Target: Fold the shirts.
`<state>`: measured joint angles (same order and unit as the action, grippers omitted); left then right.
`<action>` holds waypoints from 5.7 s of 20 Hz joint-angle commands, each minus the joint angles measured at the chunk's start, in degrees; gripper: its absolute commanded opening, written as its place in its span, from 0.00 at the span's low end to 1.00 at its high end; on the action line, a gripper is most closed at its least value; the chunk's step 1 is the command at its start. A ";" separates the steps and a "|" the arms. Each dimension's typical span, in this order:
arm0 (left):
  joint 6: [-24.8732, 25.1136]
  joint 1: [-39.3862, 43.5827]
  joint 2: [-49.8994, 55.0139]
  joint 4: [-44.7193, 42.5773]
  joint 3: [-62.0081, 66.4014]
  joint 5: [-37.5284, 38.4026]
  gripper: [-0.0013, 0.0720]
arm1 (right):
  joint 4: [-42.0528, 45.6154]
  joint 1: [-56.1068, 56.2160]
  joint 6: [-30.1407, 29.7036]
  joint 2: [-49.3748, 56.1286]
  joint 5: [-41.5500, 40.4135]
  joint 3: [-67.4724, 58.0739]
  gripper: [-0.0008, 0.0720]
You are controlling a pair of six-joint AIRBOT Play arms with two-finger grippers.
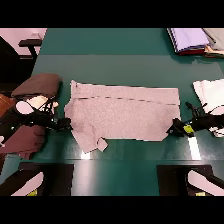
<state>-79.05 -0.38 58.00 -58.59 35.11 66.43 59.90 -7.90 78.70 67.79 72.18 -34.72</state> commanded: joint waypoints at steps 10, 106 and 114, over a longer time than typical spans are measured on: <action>-4.13 0.00 -17.75 -3.61 1.31 16.76 0.04 | 14.86 -0.70 1.31 -20.50 15.37 -8.94 0.03; -7.52 6.60 11.98 -14.69 56.96 0.44 0.05 | -19.21 24.41 -6.40 24.96 -6.45 -31.23 0.85; -7.54 7.91 13.07 -13.07 56.96 0.50 0.05 | -22.88 36.70 -6.82 38.25 -5.35 -45.59 0.53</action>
<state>-86.59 7.20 70.85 -72.60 92.07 66.94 38.52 24.80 72.18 101.82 66.17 -75.31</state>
